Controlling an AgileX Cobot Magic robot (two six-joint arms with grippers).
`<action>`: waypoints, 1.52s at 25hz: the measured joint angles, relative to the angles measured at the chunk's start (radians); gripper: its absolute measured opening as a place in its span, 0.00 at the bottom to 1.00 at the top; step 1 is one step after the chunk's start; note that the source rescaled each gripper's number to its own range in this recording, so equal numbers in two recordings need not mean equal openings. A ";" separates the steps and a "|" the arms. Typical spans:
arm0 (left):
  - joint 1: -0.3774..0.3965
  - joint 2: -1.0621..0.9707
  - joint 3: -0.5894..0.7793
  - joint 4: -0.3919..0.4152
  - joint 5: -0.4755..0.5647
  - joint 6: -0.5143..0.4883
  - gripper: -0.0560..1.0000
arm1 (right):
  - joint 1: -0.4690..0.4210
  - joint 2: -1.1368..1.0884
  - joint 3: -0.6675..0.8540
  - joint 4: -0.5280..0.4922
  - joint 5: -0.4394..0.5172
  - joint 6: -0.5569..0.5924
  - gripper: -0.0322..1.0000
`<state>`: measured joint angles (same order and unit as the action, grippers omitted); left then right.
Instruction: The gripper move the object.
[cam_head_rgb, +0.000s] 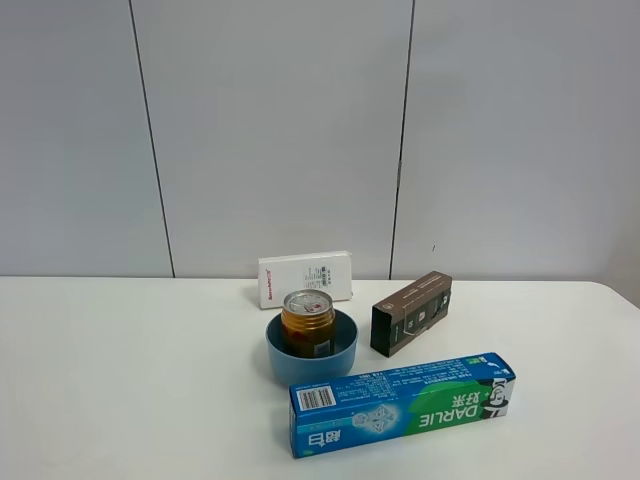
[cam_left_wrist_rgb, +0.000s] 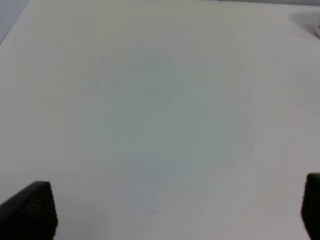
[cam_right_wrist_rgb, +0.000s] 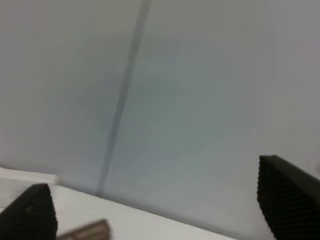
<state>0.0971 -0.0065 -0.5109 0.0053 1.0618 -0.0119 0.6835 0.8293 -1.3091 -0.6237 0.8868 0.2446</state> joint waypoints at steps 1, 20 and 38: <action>0.000 0.000 0.000 0.000 0.000 0.000 1.00 | 0.000 -0.021 0.000 -0.026 0.043 0.002 0.74; 0.000 0.000 0.000 0.000 0.000 0.000 1.00 | 0.001 -0.214 -0.001 0.023 0.270 -0.026 0.74; 0.000 0.000 0.000 0.000 0.000 0.000 1.00 | -0.529 -0.214 -0.001 0.570 0.087 -0.415 0.74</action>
<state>0.0971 -0.0065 -0.5109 0.0053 1.0618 -0.0119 0.1548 0.6151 -1.3098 -0.0536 0.9737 -0.1699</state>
